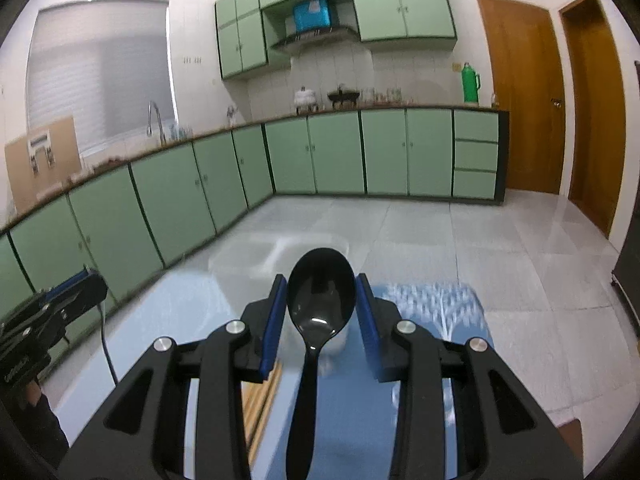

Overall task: Organize utensils
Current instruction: 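Lift the black spoon into the white holder with the right tool while the left drops the metal spoon in, then open both tools and move them back down toward the chopsticks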

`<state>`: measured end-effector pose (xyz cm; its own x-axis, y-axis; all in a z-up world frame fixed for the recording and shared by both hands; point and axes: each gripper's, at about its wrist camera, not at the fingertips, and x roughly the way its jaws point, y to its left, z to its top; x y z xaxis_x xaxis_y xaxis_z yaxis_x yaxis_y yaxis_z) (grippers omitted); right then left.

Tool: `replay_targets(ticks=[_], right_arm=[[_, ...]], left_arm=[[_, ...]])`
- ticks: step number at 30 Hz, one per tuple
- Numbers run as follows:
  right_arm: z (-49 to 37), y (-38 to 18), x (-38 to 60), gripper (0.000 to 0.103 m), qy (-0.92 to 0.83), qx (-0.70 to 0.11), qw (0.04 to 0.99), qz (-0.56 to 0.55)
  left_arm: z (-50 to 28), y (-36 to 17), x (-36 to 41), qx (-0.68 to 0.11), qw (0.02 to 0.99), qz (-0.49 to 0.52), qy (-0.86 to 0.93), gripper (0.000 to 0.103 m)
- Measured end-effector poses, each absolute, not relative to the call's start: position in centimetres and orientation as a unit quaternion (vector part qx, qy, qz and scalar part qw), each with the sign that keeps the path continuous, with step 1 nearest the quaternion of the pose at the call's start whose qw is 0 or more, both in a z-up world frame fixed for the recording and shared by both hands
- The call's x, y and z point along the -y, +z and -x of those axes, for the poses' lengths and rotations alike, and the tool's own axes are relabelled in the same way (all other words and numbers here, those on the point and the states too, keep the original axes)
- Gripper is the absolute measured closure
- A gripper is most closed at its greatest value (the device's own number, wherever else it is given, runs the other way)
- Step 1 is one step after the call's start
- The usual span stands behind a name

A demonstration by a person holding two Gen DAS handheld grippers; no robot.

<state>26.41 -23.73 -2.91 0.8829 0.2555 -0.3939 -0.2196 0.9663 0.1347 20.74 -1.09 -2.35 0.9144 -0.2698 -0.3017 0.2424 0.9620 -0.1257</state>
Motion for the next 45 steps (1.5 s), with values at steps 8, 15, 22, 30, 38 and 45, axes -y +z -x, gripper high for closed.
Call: replay_targets(ticks=[8,15,22,30,38,45], right_arm=[[-33.0,1.0,23.8,0.07,0.122,-0.157,0.978,-0.065],[-39.4,-0.1,24.3,0.07,0.097,-0.155,0.98,-0.084],[-43.3,-3.9,24.1,0.069,0.081,-0.196,0.974,-0.084],[-40.7,-4.5,24.3,0.055,0.098,-0.212,0.967,-0.097],[-33.6,-3.2,25.8,0.031,0.103,-0.244,0.958,-0.112],[-24.4,-6.6,26.1,0.022,0.11,-0.315,0.937,-0.102]], left_arm=[[-28.2,3.2,1.8,-0.086,0.987,0.064,-0.122,0.075],[-34.5,1.8,2.6,-0.087,0.988,0.069,-0.106,0.075],[-37.0,-2.4,3.1,-0.13,0.984,0.07,-0.1,0.075],[-34.9,-2.5,2.2,-0.148,0.982,0.067,-0.1,0.074],[-29.4,-1.3,1.6,-0.175,0.978,0.058,-0.097,0.062],[-21.9,-5.2,1.1,-0.264,0.96,0.022,-0.095,0.048]])
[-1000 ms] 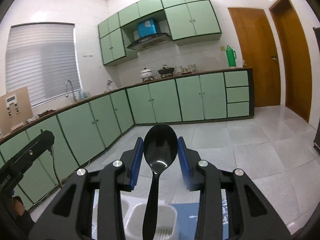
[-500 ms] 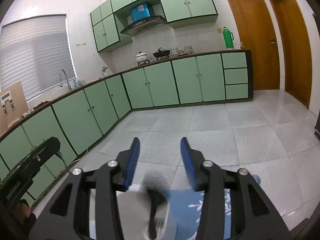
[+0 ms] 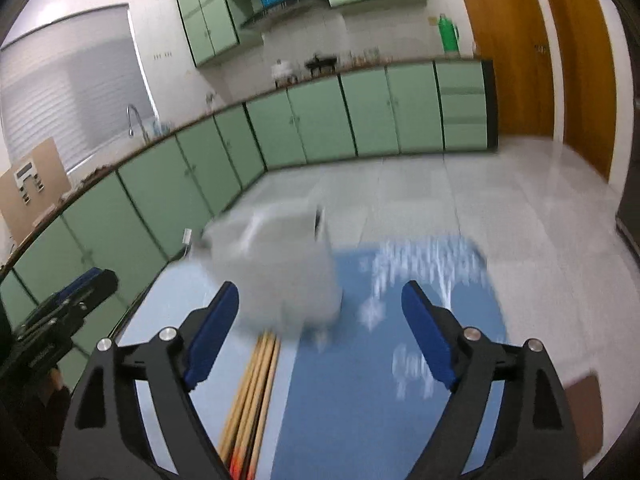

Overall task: Organize utensils
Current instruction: 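Open both tools and move them back down toward the chopsticks, then grasp a red-patterned chopstick with the right tool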

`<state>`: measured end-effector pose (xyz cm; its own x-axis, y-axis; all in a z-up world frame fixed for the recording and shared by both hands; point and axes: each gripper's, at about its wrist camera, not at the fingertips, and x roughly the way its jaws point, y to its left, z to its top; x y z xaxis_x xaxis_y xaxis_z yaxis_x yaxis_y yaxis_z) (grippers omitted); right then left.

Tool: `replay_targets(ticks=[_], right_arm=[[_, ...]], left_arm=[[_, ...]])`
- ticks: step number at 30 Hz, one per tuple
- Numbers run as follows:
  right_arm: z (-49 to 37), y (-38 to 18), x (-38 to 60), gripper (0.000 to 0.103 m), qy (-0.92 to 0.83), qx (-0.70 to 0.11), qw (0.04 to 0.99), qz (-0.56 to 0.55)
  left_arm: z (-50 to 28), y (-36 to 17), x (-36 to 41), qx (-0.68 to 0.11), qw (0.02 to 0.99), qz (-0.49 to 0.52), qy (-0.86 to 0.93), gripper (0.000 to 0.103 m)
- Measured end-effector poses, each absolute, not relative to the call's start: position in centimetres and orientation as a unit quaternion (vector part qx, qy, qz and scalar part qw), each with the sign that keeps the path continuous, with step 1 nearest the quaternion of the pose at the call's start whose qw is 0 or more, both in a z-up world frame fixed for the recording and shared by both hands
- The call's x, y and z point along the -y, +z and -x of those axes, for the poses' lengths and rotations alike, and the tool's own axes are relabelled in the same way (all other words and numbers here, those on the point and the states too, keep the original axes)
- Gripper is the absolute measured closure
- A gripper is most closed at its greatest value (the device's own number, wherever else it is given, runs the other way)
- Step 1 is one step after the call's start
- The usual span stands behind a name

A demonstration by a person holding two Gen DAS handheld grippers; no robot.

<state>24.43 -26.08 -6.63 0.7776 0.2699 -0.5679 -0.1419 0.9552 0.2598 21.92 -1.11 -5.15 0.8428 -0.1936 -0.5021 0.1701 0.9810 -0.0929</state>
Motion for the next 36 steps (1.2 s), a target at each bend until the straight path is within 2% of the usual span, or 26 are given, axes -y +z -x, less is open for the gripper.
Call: replay_targets(ticks=[6,14,23,32,36], right_arm=[[-17.8,-11.3,24.0,0.022,0.114,-0.381,0.914,-0.082],[-12.6,-14.9,20.7,0.022,0.132,-0.429,0.893,-0.026],[-11.2,-17.2,18.6,0.026,0.128,-0.45,0.884,0.013],[-11.2,-17.1,19.1,0.028,0.08,-0.44,0.893,0.053],[-10.9,-16.7,20.7,0.035,0.087,-0.44,0.894,0.016]], left_arm=[[-17.5,-11.3,0.6,-0.351,0.933,0.021,-0.074,0.048],[-15.0,-15.6,0.7,-0.417,0.907,0.0,-0.062,0.048],[-13.9,-17.6,0.9,-0.432,0.901,-0.004,-0.053,0.048],[-13.5,-17.5,0.6,-0.43,0.902,-0.005,-0.05,0.046],[-13.3,-17.3,0.0,-0.429,0.902,-0.003,-0.044,0.046]])
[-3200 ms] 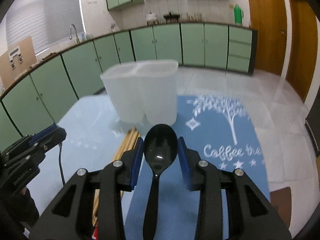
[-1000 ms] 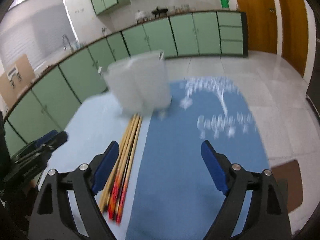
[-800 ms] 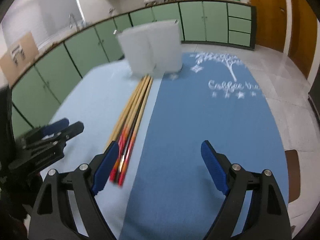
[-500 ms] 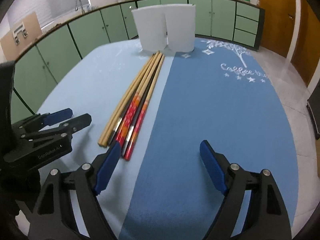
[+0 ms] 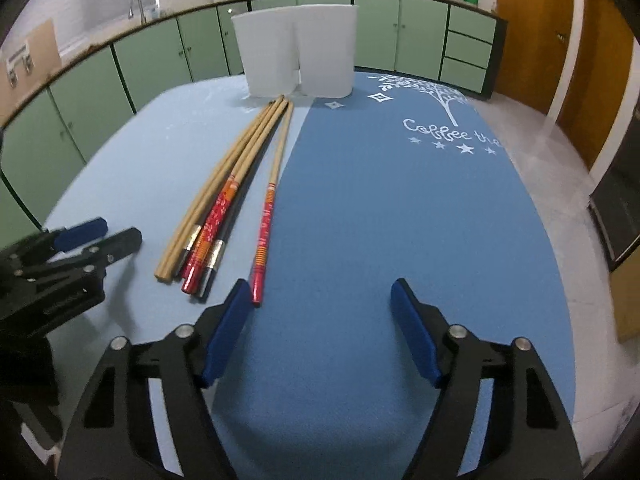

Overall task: Organize utensils
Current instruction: 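Grasp a red-patterned chopstick with the right tool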

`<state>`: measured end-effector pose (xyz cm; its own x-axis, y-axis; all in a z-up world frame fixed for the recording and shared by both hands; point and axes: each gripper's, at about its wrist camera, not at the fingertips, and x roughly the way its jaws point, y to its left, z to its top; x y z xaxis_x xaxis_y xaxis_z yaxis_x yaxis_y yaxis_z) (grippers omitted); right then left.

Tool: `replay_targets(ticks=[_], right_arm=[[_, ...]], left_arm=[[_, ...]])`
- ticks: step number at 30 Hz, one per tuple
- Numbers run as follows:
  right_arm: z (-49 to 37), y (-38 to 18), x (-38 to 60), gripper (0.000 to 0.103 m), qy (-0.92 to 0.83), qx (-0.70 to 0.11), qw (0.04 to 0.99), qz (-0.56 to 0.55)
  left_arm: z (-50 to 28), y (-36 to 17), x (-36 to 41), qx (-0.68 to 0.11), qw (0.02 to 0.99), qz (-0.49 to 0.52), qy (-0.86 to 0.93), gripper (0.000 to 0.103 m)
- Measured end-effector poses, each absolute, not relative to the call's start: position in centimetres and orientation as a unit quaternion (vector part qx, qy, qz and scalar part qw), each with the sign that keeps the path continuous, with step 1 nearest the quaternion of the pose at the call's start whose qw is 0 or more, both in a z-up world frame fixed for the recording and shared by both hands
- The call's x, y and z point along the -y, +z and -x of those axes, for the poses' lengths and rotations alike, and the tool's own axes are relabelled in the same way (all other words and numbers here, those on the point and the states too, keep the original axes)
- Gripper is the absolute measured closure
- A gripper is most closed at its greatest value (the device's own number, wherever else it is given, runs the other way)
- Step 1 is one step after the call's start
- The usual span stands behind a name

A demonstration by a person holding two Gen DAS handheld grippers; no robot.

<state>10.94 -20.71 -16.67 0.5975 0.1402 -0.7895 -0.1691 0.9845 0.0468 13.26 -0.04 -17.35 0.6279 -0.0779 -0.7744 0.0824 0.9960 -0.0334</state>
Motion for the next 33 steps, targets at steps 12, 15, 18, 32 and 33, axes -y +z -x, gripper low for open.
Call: replay_targets(ticks=[12,15,18,32,33], right_arm=[[-10.8,-17.3,18.5,0.097,0.135,-0.441,0.887,0.015],[-10.7,-17.1,18.6,0.098,0.129,-0.439,0.889,0.014],[-10.7,-17.0,19.6,0.098,0.113,-0.441,0.89,0.001],[-10.7,-17.1,20.7,0.098,0.103,-0.439,0.893,-0.005],[-10.7,-17.2,20.7,0.098,0.103,-0.439,0.893,-0.006]], left_arm=[[-13.0,-17.1,0.0,-0.427,0.903,-0.003,-0.045,0.045],[-13.0,-17.0,0.3,-0.426,0.903,-0.005,-0.051,0.045],[-12.7,-16.7,0.8,-0.424,0.903,-0.006,-0.064,0.045],[-12.7,-17.3,3.8,-0.435,0.895,-0.022,-0.098,0.043],[-12.8,-17.4,3.8,-0.435,0.895,-0.027,-0.095,0.042]])
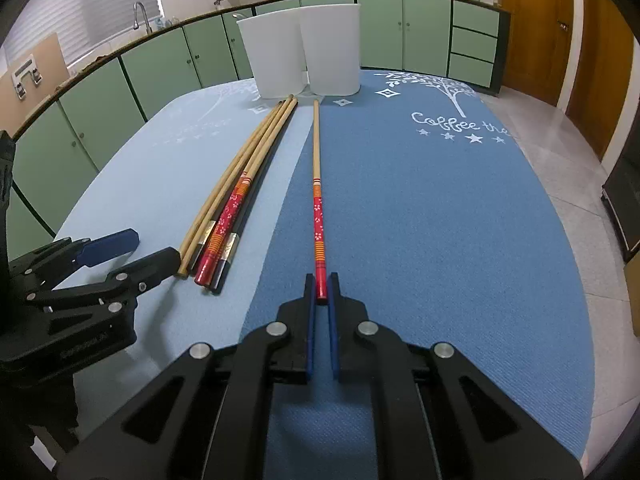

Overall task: Organize utensils
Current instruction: 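Grasp a red-patterned chopstick with the right tool, then grasp a plain wooden chopstick with the left tool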

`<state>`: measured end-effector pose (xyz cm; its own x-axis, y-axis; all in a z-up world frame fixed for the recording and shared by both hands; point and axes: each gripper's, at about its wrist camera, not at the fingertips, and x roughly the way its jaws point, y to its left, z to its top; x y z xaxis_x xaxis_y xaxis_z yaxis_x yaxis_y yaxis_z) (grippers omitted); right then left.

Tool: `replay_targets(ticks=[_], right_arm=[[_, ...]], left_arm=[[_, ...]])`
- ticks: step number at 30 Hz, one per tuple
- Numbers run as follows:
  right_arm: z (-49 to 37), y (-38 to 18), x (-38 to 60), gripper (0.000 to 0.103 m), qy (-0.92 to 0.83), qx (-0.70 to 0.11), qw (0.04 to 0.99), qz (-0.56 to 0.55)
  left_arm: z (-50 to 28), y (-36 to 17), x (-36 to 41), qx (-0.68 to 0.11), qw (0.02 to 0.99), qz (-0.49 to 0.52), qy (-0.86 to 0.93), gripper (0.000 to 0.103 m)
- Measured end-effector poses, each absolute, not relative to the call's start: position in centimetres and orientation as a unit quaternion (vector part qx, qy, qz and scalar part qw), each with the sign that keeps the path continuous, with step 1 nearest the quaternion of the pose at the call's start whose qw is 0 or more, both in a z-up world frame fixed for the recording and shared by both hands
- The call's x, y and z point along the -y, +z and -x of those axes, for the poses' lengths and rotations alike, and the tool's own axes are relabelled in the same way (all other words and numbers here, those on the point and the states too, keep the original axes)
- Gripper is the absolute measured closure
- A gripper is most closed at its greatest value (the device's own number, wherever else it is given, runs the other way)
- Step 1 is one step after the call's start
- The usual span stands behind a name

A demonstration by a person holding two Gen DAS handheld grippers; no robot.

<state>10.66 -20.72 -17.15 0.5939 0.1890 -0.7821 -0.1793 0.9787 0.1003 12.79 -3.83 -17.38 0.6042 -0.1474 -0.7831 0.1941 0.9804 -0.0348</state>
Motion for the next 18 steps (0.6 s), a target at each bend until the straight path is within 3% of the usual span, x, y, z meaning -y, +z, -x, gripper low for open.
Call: replay_targets(ticks=[12,14,17,18], right_arm=[[-10.4,-17.3,20.5,0.097,0.104,-0.433,0.895,0.003],[-10.5,-17.3,20.4,0.097,0.106,-0.432,0.896,0.004],[-10.6,-17.4,20.4,0.097,0.11,-0.431,0.896,0.003],[-10.6,-17.4,20.4,0.098,0.11,-0.431,0.896,0.003]], left_arm=[[-12.9,-17.2,2.8,-0.435,0.897,-0.025,-0.075,0.042],[-13.0,-17.4,3.1,-0.435,0.897,-0.025,-0.075,0.045],[-13.1,-17.5,3.5,-0.431,0.899,-0.032,-0.074,0.063],[-13.1,-17.4,3.5,-0.429,0.9,-0.029,-0.075,0.075]])
